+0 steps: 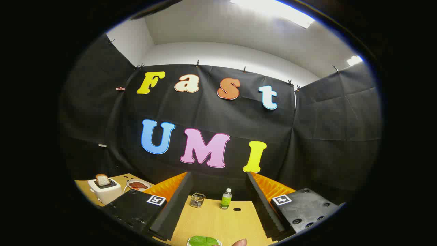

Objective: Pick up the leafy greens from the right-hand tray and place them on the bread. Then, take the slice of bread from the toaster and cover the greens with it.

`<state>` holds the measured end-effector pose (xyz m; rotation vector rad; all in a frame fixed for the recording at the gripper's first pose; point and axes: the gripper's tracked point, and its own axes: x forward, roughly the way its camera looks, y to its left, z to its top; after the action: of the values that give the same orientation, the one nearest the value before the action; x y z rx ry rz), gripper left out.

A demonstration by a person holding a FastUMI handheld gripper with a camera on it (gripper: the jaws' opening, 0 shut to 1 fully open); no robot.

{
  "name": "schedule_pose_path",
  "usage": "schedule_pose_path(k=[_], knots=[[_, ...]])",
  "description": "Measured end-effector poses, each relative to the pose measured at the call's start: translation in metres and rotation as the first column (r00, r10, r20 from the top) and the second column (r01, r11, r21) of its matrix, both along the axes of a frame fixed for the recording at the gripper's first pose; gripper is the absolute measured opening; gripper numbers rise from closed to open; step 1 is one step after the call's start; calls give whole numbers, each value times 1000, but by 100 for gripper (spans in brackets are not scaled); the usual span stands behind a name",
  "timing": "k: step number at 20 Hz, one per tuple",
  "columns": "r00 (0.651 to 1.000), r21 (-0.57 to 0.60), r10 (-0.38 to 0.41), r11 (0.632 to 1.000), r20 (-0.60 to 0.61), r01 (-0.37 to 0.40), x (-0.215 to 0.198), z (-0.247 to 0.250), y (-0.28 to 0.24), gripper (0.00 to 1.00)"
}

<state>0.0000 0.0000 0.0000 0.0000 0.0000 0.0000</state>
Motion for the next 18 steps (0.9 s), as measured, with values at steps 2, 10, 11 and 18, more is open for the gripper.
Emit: schedule_pose_path(k=[2, 10, 11, 18], knots=[[1000, -4, -6, 1000, -12, 6, -2, -5, 0, 97], [1000, -9, -7, 1000, -23, 7, -7, -12, 5, 97], [1000, -12, -3, 1000, -27, 3, -8, -14, 7, 97], [1000, -12, 16, 1000, -25, -17, -7, -13, 13, 97]])
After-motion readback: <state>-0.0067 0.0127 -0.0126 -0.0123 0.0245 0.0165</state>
